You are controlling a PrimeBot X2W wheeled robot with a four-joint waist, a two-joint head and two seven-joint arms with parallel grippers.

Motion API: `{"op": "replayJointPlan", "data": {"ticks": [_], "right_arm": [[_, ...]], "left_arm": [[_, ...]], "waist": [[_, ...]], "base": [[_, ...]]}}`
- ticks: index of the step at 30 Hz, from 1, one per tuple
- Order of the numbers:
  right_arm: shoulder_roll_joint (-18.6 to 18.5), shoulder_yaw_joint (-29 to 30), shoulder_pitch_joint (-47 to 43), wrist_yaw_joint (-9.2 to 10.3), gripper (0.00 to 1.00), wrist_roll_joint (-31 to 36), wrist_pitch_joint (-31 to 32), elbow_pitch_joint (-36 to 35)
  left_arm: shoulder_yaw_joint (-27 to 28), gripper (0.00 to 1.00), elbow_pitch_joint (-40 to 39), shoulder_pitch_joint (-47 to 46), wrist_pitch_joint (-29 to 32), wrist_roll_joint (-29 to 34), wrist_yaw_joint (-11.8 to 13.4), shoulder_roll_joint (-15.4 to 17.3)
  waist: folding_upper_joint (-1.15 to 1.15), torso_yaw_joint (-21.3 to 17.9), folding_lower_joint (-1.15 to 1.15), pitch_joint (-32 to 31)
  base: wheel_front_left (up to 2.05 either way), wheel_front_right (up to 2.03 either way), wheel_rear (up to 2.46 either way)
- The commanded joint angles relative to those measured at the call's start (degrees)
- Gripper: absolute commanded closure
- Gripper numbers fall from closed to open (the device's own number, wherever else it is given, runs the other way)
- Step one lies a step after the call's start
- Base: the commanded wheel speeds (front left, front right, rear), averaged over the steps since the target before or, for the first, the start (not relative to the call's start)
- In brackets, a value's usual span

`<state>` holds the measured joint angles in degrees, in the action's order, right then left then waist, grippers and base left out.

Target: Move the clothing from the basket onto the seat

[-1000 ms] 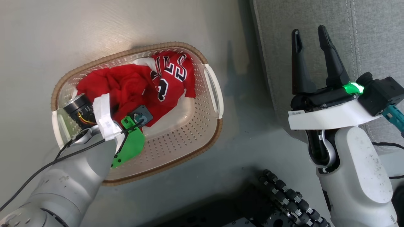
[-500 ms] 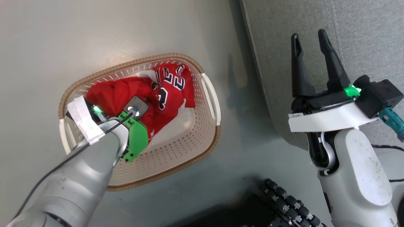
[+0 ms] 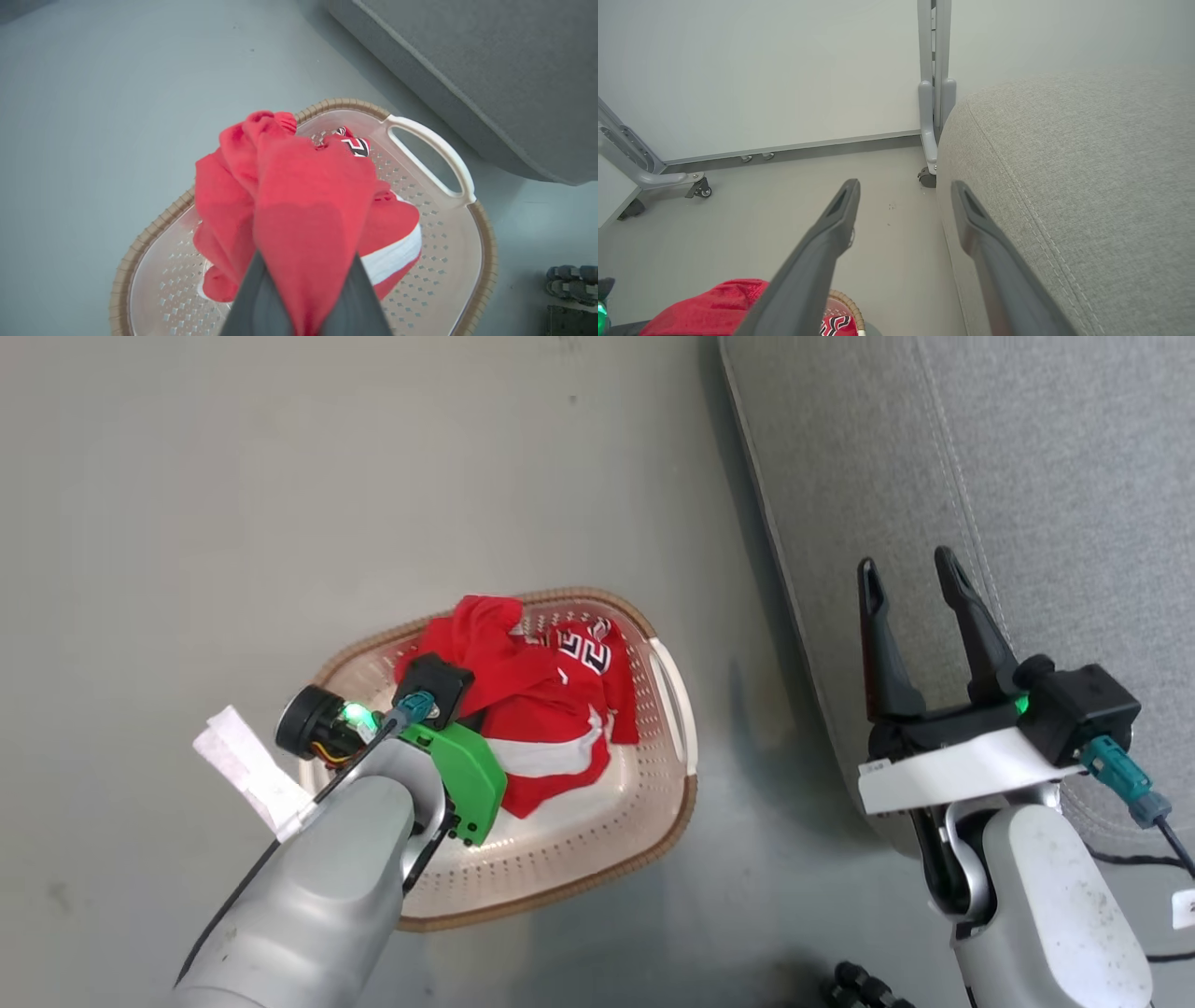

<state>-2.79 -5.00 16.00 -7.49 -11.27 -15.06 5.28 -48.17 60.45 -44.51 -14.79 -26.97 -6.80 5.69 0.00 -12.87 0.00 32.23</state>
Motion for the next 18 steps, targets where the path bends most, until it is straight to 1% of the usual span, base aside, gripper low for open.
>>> {"op": "replayJointPlan", "data": {"ticks": [1, 6, 12, 18], "right_arm": [[-0.21, 0.29, -1.57, 0.0, 0.0, 0.7, -0.17, 0.29], [-0.41, 0.77, -4.43, 0.0, 0.0, 1.57, -0.17, 0.81], [-0.82, 1.15, -7.22, 0.0, 0.0, 1.52, 0.15, 0.64], [-1.24, 1.22, -9.48, 0.0, 0.0, 1.41, 1.69, -0.52]], "left_arm": [[1.21, 1.0, -3.19, 1.41, -0.56, -0.36, 0.46, 0.72], [5.78, 1.0, -15.07, 7.4, -0.41, -1.55, 1.37, 3.05], [11.94, 1.0, -30.74, 14.14, -0.41, -0.98, 2.33, 5.42], [17.86, 1.0, -43.02, 18.69, -0.35, -0.19, 2.86, 5.53]], "waist": [[0.0, 5.36, 0.0, -7.57], [0.0, 7.75, 0.0, -12.14], [0.0, 9.89, 0.0, -16.55], [0.0, 11.03, 0.0, -20.41]], "base": [[0.0, 0.0, 0.0], [0.0, 0.0, 0.0], [0.0, 0.0, 0.0], [0.0, 0.0, 0.0]]}}
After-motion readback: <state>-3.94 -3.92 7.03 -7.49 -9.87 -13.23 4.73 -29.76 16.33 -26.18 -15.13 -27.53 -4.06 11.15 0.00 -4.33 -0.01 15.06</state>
